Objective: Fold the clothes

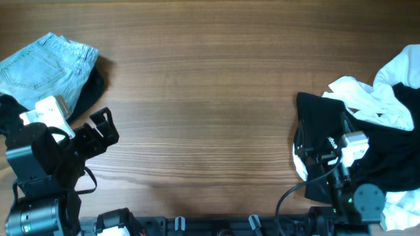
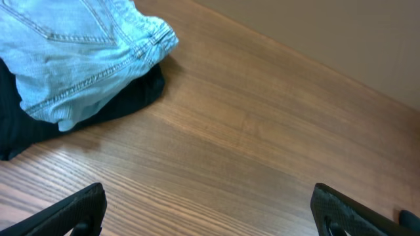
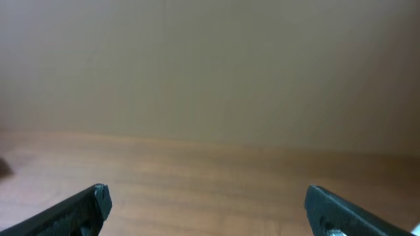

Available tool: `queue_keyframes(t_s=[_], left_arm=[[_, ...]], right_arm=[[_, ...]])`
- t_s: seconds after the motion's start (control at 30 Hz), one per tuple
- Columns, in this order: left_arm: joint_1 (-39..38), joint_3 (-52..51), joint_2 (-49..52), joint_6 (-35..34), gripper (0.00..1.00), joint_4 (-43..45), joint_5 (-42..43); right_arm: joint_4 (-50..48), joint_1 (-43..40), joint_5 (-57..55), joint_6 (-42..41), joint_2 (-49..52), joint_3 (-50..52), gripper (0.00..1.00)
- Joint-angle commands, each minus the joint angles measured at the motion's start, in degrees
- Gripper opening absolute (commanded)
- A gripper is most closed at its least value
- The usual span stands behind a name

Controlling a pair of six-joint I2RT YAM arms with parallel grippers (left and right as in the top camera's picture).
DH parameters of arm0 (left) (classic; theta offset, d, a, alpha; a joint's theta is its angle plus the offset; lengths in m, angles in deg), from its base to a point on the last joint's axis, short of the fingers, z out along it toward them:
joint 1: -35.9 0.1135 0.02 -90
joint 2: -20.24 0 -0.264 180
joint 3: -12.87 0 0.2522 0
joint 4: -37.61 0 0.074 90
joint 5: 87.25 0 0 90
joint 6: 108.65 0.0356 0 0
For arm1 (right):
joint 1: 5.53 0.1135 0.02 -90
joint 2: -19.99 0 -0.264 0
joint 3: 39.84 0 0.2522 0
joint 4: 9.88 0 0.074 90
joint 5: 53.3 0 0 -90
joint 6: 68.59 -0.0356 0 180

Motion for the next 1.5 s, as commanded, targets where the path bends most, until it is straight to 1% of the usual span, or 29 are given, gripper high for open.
queue_keyframes(t_s=[0.0,0.03,0.1,0.13,1.0,1.1,1.13,1.2,1.27,1.37,1.47], left_arm=[[0.2,-0.3,-0.2,-0.3,1.00,0.2,0.7],[0.2,-0.3,-0.2,-0.3,1.00,0.2,0.7],[0.2,-0.3,-0.2,-0.3,1.00,0.2,0.7],[0.2,-0.3,-0.2,-0.3,1.00,0.2,0.7],[0.1,-0.3,-0.3,-0.3,1.00,0.2,0.7],[0.0,-0.7,-2.8,1.0,1.00,-3.7,-2.0],[-0.6,-2.0,-4.6,1.0,1.00,-3.8,-1.9],[-3.0,-6.7,-8.8,1.0,1.00,0.0,-2.1],[-5.4,-13.1,-13.6,1.0,1.00,6.6,-2.8],[-8.3,-27.0,-23.2,0.9,1.00,20.3,-2.7],[-10.2,-39.7,-31.7,0.2,1.00,31.8,-2.6]], right_arm=[[-9.8,-0.1,-0.8,1.9,-2.3,7.9,1.00],[-11.2,-0.1,-0.9,2.3,-2.6,9.9,1.00],[-8.6,-0.1,-0.9,2.2,-2.6,12.7,1.00],[-5.7,-0.1,-1.4,2.1,-2.6,12.6,1.00],[-5.8,-0.1,-1.7,2.1,-2.3,12.6,1.00],[-5.8,-0.1,-1.7,2.1,-2.3,12.6,1.00],[-5.8,-0.1,-1.7,2.1,-2.3,12.6,1.00],[-5.8,-0.1,-1.7,2.1,-2.3,12.6,1.00],[-5.8,-0.1,-1.7,2.1,-2.3,12.6,1.00],[-5.8,-0.1,-1.7,2.2,-2.3,12.6,1.00],[-5.8,-0.1,-1.7,2.2,-2.3,12.6,1.00]])
